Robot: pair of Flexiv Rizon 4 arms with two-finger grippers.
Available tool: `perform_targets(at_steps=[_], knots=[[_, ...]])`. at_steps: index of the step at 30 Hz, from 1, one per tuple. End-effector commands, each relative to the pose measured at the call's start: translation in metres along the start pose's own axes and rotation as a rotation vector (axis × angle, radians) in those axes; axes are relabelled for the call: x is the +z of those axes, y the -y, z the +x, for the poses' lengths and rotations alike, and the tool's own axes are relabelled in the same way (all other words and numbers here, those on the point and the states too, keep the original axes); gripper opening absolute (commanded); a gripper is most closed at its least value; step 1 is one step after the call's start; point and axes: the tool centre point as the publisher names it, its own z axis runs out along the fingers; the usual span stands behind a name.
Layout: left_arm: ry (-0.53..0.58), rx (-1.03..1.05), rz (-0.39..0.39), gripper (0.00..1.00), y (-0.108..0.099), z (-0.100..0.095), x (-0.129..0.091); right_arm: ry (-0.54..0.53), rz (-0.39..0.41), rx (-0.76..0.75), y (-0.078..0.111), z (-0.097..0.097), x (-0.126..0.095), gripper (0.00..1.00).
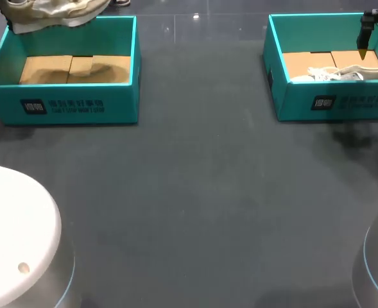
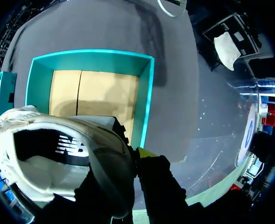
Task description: Take the shoe out of the shoebox, open the shoe tongue, remove and reinsert the insole, then place the shoe into the shoebox
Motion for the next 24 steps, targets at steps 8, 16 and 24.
perform_targets(at_steps=[8,16,24], knots=[[-0.028,-0.006,-0.078,0.0,0.092,-0.016,-0.04,-0.001,-0.001,0.0,0.001,0.0,0.0,1.0],[-0.025,0.042,-0.1,0.0,0.153,-0.027,-0.052,-0.001,-0.001,0.0,0.001,0.0,0.0,1.0],[-0.006,0.085,-0.094,0.0,0.211,-0.043,-0.054,-0.001,-0.001,0.0,0.001,0.0,0.0,1.0]])
